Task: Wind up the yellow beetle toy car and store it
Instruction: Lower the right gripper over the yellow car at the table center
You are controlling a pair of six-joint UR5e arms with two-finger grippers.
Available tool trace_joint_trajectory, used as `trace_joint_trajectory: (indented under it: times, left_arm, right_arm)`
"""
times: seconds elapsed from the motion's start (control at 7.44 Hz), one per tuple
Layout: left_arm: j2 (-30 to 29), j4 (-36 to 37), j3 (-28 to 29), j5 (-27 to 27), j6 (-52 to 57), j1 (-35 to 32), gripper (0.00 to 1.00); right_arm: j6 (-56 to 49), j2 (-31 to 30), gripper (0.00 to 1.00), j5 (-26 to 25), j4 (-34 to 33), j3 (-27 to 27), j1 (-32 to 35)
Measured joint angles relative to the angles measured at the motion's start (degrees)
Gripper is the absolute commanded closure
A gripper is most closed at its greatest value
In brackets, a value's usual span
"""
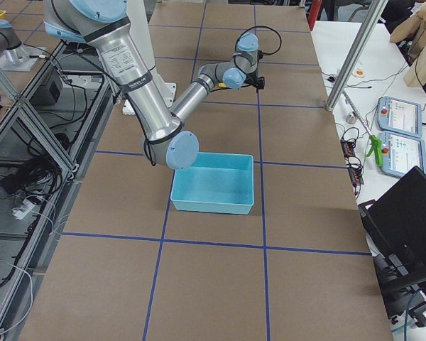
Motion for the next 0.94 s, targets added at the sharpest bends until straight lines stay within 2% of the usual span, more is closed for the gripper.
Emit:
trace_joint_trajectory:
  times: [0.4, 0.67, 0.94]
  left_arm:
    - [0.06, 0.03, -0.80, 0.03, 0.06, -0.14, 0.00]
    - [0.16, 0.09, -1.18, -0.02, 0.06, -0.30, 0.00]
    - [0.31, 0.12, -1.26, -0.07, 0.05, -0.32, 0.00]
  right_arm:
    - [-0.74, 2.93, 0.00, -4.83, 1.39, -0.13, -6.99]
    - [-0.89, 7.59, 0.00, -7.56, 1.36, -2.38, -11.53]
    - [-1.10, 11.54, 0.00, -8.21, 1.48, -5.89, -13.84]
